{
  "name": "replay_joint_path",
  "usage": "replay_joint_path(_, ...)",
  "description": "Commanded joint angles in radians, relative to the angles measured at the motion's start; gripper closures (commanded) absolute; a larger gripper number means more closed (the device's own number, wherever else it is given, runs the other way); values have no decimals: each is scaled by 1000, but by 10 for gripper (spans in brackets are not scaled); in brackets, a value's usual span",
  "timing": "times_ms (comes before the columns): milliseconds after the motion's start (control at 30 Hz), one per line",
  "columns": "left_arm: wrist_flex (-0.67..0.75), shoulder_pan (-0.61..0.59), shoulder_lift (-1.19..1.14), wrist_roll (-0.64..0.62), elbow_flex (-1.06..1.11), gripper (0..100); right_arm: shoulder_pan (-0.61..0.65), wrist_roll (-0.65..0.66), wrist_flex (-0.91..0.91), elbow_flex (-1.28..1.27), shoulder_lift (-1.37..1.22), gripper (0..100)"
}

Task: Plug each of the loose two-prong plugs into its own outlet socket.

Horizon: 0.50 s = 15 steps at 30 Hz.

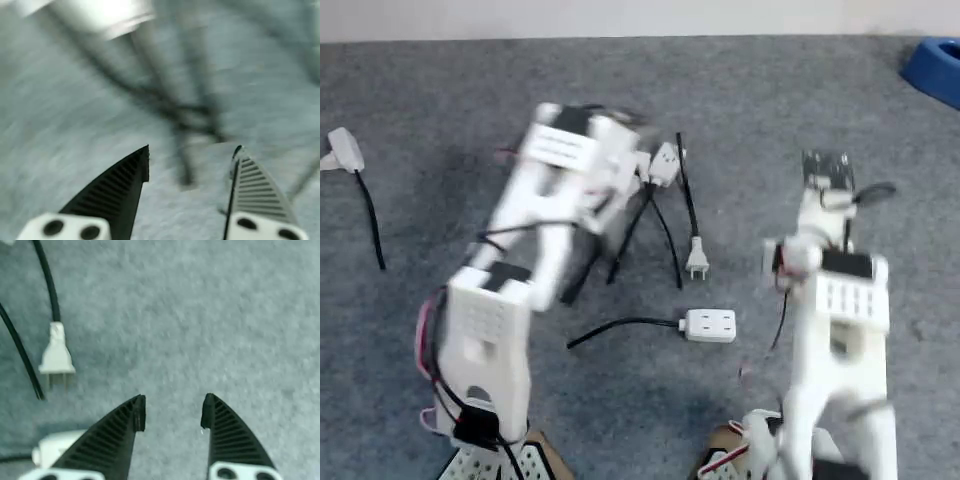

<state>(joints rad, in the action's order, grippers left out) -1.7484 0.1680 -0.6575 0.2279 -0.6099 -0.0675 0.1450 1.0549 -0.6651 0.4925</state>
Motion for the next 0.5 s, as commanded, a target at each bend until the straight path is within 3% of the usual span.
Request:
replay_joint_path(0, -8, -188, 68, 21, -2, 726, 35, -106, 35, 300, -308, 810)
replay_joint_path(300, 12, -332, 68, 21, -2, 726, 185, -281, 289, 946, -897, 816)
replay_joint_path(467, 60, -355, 59, 21, 1, 726, 283, -296, 343, 1081, -1000, 931)
